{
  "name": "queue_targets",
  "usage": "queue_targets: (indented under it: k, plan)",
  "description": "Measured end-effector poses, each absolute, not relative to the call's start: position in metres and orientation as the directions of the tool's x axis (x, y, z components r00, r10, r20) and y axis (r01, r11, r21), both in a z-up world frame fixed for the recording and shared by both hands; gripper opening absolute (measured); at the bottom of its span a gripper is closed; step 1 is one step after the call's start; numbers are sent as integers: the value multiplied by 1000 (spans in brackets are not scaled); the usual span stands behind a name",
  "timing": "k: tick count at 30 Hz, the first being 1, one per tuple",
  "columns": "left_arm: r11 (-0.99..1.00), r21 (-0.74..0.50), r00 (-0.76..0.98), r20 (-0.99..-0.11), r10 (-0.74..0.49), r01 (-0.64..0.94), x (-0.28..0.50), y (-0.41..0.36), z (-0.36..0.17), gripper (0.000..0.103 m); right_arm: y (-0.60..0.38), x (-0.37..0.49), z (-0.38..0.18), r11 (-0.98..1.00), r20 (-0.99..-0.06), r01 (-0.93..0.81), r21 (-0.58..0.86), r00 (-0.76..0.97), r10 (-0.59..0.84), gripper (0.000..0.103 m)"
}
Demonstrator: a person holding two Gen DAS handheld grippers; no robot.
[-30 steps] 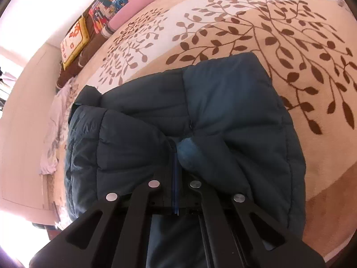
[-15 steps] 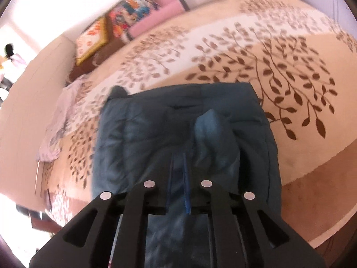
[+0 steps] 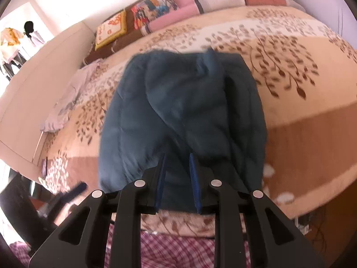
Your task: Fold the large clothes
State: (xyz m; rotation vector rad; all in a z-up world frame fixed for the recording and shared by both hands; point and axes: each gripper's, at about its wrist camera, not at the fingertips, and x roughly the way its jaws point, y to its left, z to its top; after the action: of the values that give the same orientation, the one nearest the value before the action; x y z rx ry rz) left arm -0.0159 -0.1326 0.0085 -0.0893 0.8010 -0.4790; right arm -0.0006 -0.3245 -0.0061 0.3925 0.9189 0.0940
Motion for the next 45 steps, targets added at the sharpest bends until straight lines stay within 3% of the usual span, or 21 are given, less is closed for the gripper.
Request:
queue_targets:
  k: [7, 19, 24, 30, 36, 37, 40, 45]
  plan:
    - [898, -247, 603, -672, -430, 364, -23, -130, 11, 72, -340, -2, -51, 903, -801, 169, 395, 545, 248, 23]
    - [906, -234, 607, -680, -411, 351, -22, -122, 13, 78, -339, 0, -72, 903, -812, 178, 390, 530, 246, 23]
    - [905, -298, 599, -679, -424, 302, -5, -101, 11, 83, -343, 2, -72, 892, -804, 185, 412, 534, 261, 23]
    - [864, -458, 525, -693, -494, 210, 29, -80, -3, 88, -352, -3, -71, 872, -789, 182, 455, 537, 299, 25]
    - [810, -568, 471, -679, -563, 149, 64, -77, -10, 92, -361, -11, -54, 840, -751, 152, 521, 549, 367, 34]
    - [805, -575, 467, -678, -568, 146, 66, -78, -11, 92, -364, -14, -48, 829, -732, 146, 540, 567, 377, 38]
    - [796, -584, 462, -669, -582, 159, 78, -88, -11, 93, -385, -26, -27, 810, -685, 162, 564, 639, 349, 66]
    - [783, -591, 429, -666, -610, 197, 89, -101, -12, 93, -424, -15, -12, 759, -661, 249, 601, 688, 298, 80]
